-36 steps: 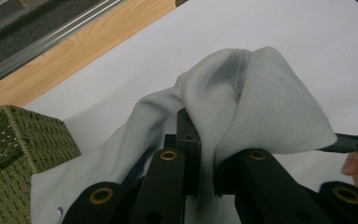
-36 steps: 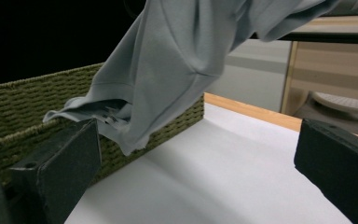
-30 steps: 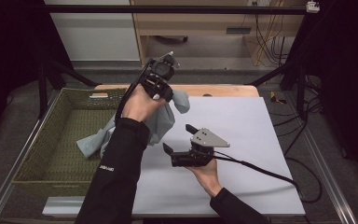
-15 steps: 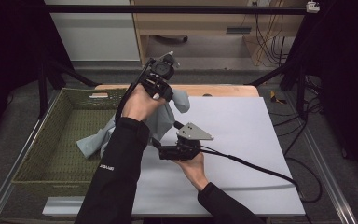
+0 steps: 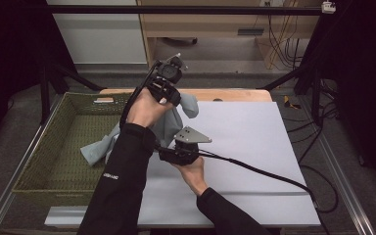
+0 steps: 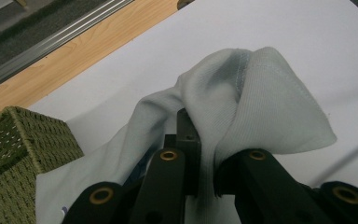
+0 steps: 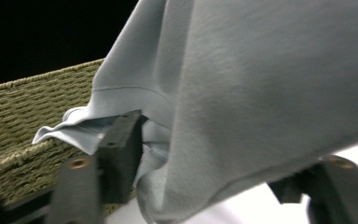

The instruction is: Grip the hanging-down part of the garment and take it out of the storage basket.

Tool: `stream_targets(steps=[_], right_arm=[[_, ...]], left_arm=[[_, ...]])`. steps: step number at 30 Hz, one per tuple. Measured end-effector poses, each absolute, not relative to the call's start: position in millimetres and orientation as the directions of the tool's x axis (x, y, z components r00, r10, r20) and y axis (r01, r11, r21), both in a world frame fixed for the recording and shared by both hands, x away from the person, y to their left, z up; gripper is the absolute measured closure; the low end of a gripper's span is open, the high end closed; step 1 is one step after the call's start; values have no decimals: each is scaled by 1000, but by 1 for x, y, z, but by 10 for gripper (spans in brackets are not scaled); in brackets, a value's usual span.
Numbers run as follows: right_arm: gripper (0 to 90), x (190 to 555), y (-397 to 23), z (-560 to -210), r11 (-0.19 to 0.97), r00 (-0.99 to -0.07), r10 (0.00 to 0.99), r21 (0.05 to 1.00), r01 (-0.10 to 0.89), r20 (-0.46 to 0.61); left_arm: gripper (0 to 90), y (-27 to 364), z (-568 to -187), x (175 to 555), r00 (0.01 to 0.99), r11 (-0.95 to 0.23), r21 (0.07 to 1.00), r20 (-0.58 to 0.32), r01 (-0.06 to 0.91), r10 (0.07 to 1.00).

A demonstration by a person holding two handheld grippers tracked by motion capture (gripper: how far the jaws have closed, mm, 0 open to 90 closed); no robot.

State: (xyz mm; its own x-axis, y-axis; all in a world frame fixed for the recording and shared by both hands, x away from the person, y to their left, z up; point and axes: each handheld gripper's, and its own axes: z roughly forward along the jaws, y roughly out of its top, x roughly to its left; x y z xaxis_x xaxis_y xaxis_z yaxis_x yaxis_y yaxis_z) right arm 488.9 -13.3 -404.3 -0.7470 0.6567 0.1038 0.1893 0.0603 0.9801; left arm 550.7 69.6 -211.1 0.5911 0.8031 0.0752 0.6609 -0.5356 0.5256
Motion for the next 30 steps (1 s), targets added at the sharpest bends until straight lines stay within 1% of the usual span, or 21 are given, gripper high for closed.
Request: stream_targets(steps=[1,2,3,4,5,7,8,15,16,17,18,21,22,23,24,28,29,30], right_arm=[[480,490,-13,-405,61,-752,651,980,190,105],[529,489,-12,-404,57,-742,659,976,212,122],[529,489,-12,-404,57,-742,659,976,212,122],[643,489,-13,-405,68,-747,657,980,188,98],[643,489,-13,-405,68,-747,657,980,188,98],[752,488,-12,-405,64,-748,657,981,183,96],[826,486,-14,-403,80,-746,660,978,195,95],[859,483,-19,-398,103,-753,654,978,180,70],[862,481,-21,-397,106,-750,658,976,191,75],[863,482,-24,-397,110,-759,648,979,172,61],[865,481,-27,-396,103,-761,645,979,178,71],[868,479,-35,-394,117,-760,648,979,169,54],[869,478,-37,-394,105,-756,651,980,168,60],[870,478,-41,-393,129,-761,648,980,149,30],[870,474,-47,-390,110,-763,645,980,163,54],[871,470,-57,-386,121,-763,645,982,143,32],[871,469,-60,-385,127,-763,647,985,121,10],[871,467,-63,-384,120,-760,649,984,133,24]], left_arm=[[828,70,-211,550,591,-537,524,77,661,803],[828,71,-211,550,589,-535,526,76,662,804],[828,71,-211,550,589,-535,526,76,662,804],[828,71,-211,550,589,-534,526,76,662,804],[828,71,-211,550,588,-533,526,76,662,805],[828,71,-211,550,589,-536,522,79,663,805],[828,70,-211,550,590,-538,522,81,662,804],[828,70,-209,549,585,-537,523,89,661,806],[828,70,-208,549,585,-538,524,91,660,806],[828,70,-207,548,583,-536,527,92,660,808],[828,70,-207,548,582,-536,527,92,660,808],[828,70,-207,547,583,-537,529,95,657,807],[828,70,-207,547,584,-545,529,110,651,804],[828,70,-207,546,582,-541,527,104,655,806],[828,70,-207,546,583,-544,531,110,650,805],[828,70,-207,546,585,-546,529,111,650,803],[828,70,-207,546,585,-546,528,111,650,803],[828,70,-208,545,584,-544,531,109,650,804]])
